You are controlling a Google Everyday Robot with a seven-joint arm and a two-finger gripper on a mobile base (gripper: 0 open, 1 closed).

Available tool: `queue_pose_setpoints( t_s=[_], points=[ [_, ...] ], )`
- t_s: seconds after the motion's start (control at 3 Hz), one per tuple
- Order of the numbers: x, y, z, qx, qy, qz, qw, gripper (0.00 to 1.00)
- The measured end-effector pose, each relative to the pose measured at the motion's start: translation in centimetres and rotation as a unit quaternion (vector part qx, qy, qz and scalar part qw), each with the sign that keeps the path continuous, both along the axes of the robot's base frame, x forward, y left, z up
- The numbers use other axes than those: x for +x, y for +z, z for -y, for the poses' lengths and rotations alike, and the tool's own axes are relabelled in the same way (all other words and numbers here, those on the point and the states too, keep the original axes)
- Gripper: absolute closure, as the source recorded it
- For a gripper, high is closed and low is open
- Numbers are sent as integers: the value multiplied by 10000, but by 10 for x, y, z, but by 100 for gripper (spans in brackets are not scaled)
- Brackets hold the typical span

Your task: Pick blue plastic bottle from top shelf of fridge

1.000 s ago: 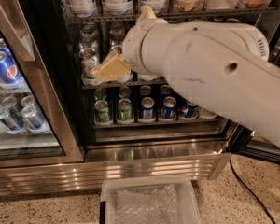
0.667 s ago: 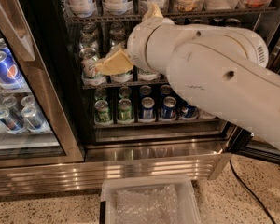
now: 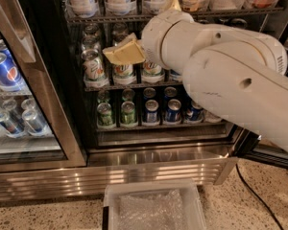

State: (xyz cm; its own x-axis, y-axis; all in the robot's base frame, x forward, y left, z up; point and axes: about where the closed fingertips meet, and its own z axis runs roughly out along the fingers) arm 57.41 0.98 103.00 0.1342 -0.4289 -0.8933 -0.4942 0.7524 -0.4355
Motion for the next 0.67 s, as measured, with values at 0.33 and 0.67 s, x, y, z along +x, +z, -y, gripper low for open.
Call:
queue_pose_setpoints(
  t_s=[0.33, 0.67],
  points=[
    [0, 0, 0, 1, 1, 0, 10000, 0],
    [1, -3, -19, 216, 155, 24, 9996, 0]
  ],
)
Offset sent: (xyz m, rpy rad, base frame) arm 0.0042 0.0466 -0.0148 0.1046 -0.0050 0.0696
